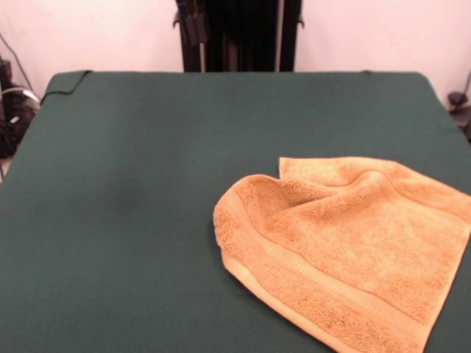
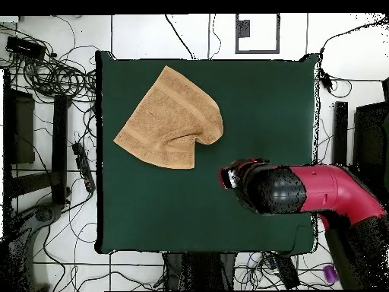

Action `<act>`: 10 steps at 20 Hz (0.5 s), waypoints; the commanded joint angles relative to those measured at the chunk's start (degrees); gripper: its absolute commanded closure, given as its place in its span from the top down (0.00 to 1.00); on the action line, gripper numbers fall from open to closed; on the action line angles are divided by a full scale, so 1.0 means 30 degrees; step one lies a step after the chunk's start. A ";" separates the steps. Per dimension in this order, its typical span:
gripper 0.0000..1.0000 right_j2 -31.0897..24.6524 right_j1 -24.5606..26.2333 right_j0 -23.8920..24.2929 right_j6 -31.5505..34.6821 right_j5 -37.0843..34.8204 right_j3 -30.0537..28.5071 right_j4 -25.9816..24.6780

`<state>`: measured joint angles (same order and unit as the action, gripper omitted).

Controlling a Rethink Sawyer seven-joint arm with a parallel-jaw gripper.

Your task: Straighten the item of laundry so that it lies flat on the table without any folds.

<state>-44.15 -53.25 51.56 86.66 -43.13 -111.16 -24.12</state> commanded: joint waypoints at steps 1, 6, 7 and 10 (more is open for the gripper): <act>0.00 -0.0666 0.0875 -0.1325 -0.1084 -0.1135 -0.1141 -0.0053; 0.00 -0.0561 0.0915 -0.1378 -0.0997 -0.1085 -0.1093 -0.0048; 0.00 -0.0532 0.0932 -0.1399 -0.0973 -0.1047 -0.1087 -0.0074; 0.00 -0.0474 0.0965 -0.1436 -0.0867 -0.0946 -0.1114 -0.0071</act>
<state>-44.15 -53.24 50.60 86.66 -43.13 -111.16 -24.23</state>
